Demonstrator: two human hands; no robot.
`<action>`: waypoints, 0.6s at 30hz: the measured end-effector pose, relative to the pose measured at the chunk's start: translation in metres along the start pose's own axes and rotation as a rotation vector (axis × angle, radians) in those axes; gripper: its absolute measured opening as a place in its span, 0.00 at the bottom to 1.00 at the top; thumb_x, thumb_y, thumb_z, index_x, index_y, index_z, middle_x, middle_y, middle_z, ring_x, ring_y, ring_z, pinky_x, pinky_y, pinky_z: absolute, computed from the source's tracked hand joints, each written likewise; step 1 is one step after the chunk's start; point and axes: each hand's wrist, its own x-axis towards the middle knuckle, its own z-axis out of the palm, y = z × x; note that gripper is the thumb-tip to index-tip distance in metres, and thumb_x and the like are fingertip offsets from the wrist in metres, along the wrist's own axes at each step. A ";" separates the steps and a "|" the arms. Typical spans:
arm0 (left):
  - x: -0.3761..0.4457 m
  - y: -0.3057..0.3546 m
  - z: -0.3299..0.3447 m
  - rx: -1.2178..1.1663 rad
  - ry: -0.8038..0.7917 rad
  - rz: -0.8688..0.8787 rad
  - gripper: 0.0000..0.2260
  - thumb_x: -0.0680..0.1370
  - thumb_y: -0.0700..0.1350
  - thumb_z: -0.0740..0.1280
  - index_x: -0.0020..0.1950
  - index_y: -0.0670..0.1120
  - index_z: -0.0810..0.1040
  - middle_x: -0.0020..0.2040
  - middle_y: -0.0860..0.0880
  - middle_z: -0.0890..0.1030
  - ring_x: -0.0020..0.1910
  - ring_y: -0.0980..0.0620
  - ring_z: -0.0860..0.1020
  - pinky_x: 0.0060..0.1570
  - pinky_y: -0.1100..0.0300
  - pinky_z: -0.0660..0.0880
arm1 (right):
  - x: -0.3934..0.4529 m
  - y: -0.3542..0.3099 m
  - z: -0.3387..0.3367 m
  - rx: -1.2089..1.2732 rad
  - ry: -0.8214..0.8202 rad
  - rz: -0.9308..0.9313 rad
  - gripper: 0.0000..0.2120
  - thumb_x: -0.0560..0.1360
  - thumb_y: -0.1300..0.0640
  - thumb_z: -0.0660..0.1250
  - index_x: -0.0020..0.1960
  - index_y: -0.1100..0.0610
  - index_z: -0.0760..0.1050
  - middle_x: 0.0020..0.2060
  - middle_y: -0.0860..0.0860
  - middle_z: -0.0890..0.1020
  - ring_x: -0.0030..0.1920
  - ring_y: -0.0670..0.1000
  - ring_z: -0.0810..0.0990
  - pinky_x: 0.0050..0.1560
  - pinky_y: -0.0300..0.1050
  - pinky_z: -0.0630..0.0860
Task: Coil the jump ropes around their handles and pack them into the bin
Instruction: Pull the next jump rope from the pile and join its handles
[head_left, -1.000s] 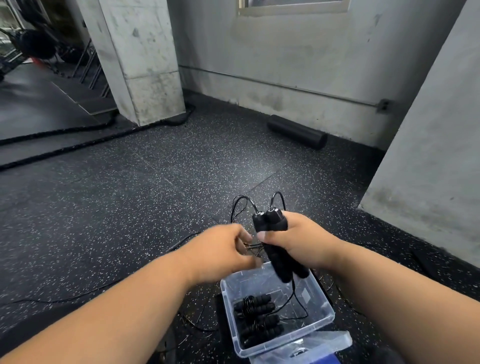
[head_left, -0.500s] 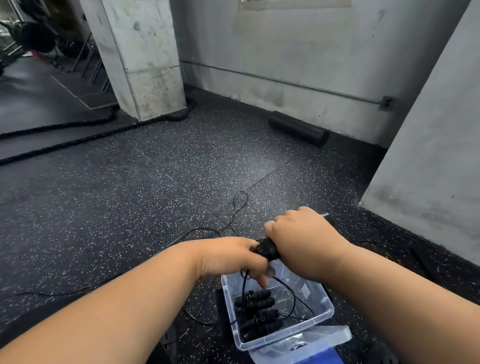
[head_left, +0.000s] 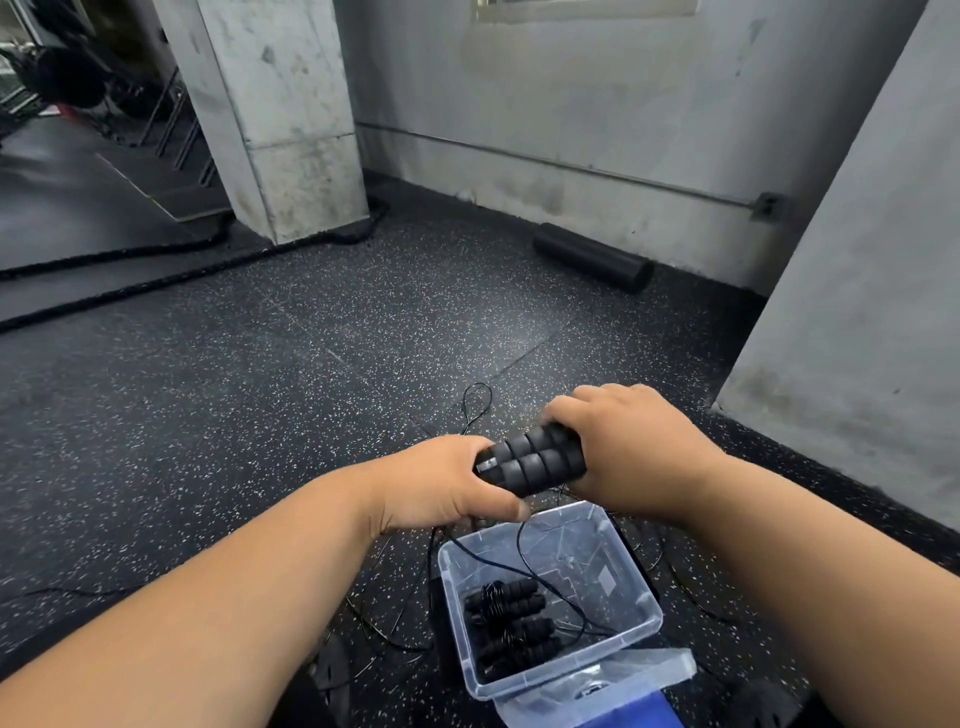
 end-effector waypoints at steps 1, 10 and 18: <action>0.000 0.000 0.002 0.034 0.004 -0.013 0.14 0.73 0.51 0.80 0.48 0.51 0.76 0.35 0.59 0.78 0.33 0.58 0.74 0.35 0.63 0.69 | -0.001 0.000 0.002 0.021 -0.006 0.002 0.17 0.69 0.44 0.66 0.57 0.43 0.71 0.48 0.43 0.77 0.51 0.52 0.78 0.51 0.50 0.75; 0.005 -0.003 0.018 0.210 0.226 -0.081 0.19 0.66 0.54 0.80 0.50 0.54 0.75 0.41 0.55 0.82 0.36 0.56 0.77 0.34 0.60 0.71 | 0.003 -0.012 0.017 -0.074 0.236 -0.022 0.22 0.66 0.51 0.70 0.60 0.47 0.74 0.51 0.49 0.76 0.50 0.56 0.76 0.50 0.52 0.72; 0.008 0.017 -0.004 -0.772 0.414 0.158 0.10 0.79 0.37 0.72 0.54 0.46 0.72 0.41 0.51 0.73 0.30 0.58 0.69 0.39 0.58 0.79 | 0.000 -0.042 0.014 1.180 -0.042 0.343 0.45 0.75 0.52 0.76 0.81 0.39 0.53 0.71 0.40 0.69 0.71 0.42 0.70 0.63 0.38 0.72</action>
